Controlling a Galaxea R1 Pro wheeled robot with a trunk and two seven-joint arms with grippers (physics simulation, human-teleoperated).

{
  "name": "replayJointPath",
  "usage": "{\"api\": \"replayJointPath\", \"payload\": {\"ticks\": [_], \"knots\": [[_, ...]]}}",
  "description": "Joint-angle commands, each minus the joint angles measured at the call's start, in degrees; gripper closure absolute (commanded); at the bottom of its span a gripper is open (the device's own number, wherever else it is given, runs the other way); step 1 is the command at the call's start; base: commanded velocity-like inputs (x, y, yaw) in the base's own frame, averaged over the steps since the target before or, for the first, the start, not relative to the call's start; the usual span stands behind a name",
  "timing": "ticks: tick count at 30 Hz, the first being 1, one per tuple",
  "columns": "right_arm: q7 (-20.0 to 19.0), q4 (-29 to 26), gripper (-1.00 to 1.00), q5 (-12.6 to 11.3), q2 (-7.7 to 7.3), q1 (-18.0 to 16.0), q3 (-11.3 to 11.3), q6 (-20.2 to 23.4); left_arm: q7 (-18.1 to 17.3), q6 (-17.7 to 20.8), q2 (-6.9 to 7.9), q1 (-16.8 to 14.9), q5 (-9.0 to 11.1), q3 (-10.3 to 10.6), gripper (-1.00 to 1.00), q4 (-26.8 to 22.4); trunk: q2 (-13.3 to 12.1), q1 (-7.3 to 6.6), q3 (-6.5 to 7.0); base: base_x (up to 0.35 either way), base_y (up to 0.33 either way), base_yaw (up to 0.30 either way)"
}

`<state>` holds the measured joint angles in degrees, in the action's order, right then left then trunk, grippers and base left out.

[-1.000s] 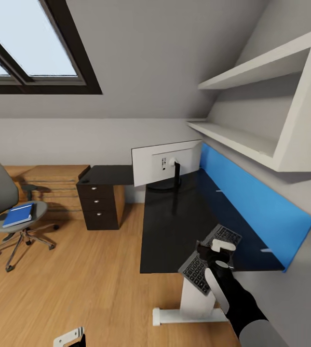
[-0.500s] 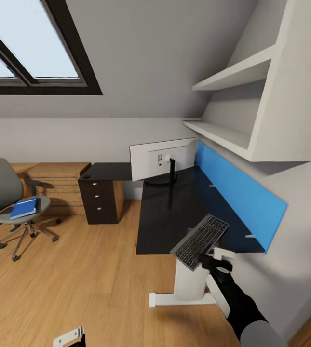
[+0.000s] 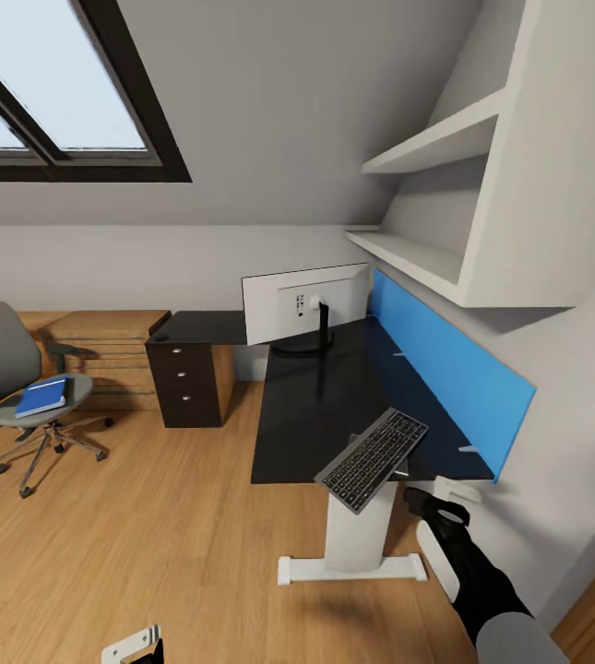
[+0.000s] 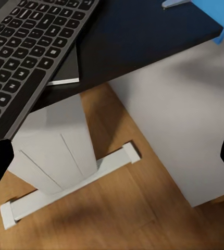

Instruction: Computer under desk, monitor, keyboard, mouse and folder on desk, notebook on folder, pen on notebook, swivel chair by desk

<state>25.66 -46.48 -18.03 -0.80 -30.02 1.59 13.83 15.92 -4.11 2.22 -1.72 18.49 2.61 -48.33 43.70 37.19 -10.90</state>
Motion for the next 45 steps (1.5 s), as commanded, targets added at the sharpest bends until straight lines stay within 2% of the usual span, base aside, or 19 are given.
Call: {"api": "replayJointPath", "payload": {"ticks": [1,5,7,10,15,22,25,29,33,38,43,45], "knots": [[0.35,-0.10,-1.00,-0.27,-0.07,-0.03,0.15,0.31,0.34,-0.28,0.07,-0.04,0.59,0.28,-1.00,-0.01,0.07,0.01,-0.09,0.000,-0.001,0.000],[0.35,-0.03,-1.00,-0.20,-0.38,-0.17,0.01,0.35,0.29,-0.34,0.07,-0.04,0.59,0.29,-1.00,-0.04,0.07,0.01,-0.09,0.000,0.000,0.000],[0.40,0.38,-1.00,-0.18,-1.06,-0.75,-0.18,0.43,0.27,-0.36,0.07,-0.04,0.59,0.25,-1.00,-0.07,0.07,0.01,-0.09,0.000,0.000,0.000],[0.43,2.65,-1.00,-0.24,-2.06,-2.00,-0.72,0.49,0.20,-0.41,0.07,-0.04,0.59,0.27,-1.00,-0.40,0.07,0.01,-0.09,0.000,0.000,0.000],[0.44,6.52,-1.00,-0.21,-2.39,-4.07,-0.91,0.55,0.18,-0.45,0.07,-0.04,0.59,0.23,-1.00,-0.91,0.07,0.01,-0.09,0.000,0.000,0.000],[0.37,13.49,-1.00,-0.17,-2.40,-7.41,-0.95,0.58,0.23,-0.43,0.01,-0.04,0.59,0.29,-1.00,-2.76,0.07,0.01,-0.09,0.000,0.000,0.000],[0.34,15.43,-1.00,-0.17,-2.26,-8.23,-0.90,0.83,0.29,-0.39,0.04,-0.04,0.64,0.17,-1.00,-3.02,1.27,0.67,-0.63,0.000,0.000,0.000],[0.28,15.92,-1.00,-0.16,-2.10,-8.44,-0.83,2.68,0.27,-0.37,-0.10,-0.04,0.63,-2.23,-1.00,-3.07,2.88,1.55,-1.35,0.000,0.000,0.000],[0.27,15.97,-1.00,-0.16,-2.03,-8.47,-0.74,3.04,0.22,-0.30,-0.22,-0.04,0.59,-3.15,-1.00,-3.08,4.48,2.43,-2.06,0.000,0.000,0.000],[0.27,15.98,-1.00,-0.23,-2.01,-8.47,-0.72,3.06,0.18,-0.22,-0.27,-0.04,0.51,-3.36,-1.00,-3.08,6.49,3.53,-2.96,0.000,0.000,0.000],[0.23,15.93,-1.00,-0.25,-1.86,-8.47,-0.56,2.96,0.14,-0.21,-0.28,-0.04,0.48,-3.36,-1.00,-3.08,6.49,3.53,-2.96,0.000,0.000,0.000],[-0.73,15.80,-1.00,-0.23,-1.24,-8.47,-0.36,2.69,0.09,-0.30,-0.21,-0.04,0.39,-3.27,-1.00,-2.98,6.49,3.53,-2.96,0.000,0.000,0.000]]}}
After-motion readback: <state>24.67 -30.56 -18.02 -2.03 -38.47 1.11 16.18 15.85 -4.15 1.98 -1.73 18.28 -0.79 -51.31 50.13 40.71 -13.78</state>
